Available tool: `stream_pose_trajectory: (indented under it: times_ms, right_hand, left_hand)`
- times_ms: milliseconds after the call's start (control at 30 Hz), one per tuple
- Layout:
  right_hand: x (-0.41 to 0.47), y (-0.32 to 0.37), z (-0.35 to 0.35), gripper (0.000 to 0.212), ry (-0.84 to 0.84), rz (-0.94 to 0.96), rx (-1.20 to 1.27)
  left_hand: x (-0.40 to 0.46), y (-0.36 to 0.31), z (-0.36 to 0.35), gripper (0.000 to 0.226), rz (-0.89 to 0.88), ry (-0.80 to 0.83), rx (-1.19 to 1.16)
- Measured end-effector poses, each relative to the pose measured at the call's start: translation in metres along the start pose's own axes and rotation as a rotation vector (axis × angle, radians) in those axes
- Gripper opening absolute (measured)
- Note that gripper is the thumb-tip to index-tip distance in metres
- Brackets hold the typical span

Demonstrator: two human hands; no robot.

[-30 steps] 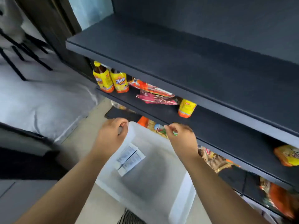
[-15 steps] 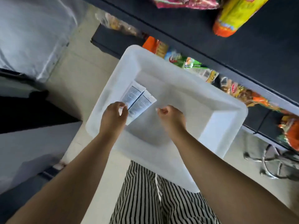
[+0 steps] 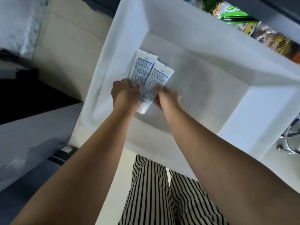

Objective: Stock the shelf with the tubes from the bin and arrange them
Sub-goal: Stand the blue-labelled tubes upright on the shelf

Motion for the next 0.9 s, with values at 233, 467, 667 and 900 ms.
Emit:
stream_pose_trajectory:
  times_ms: [233,467,667,900]
  right_hand:
    - [0.01,0.011,0.009,0.023,-0.073,0.057,0.03]
    - [-0.009,0.043,0.053,0.011,-0.019,0.089,0.146]
    - [-0.088,0.118,0.104,0.018,0.08,0.244,0.318]
    - [-0.207,0.205,0.16,0.011,0.184,0.482,0.422]
  left_hand:
    - [0.009,-0.012,-0.013,0.033,0.129,0.121,-0.208]
    - [-0.016,-0.037,-0.007,0.008,0.185,0.36,-0.531]
    - [-0.057,-0.102,0.056,0.01,0.065,0.427,-0.761]
    - [-0.111,-0.189,0.164,0.013,-0.233,0.454,-0.945]
Point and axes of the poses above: each hand's wrist, its own x-axis towards the middle knuckle, its own z-axis out of the back of the hand, y = z × x, the point moved 6 cm from there along x, towards the middle knuckle, and after that the axes turned 9 degrees about -y, right-handed, at the moved point
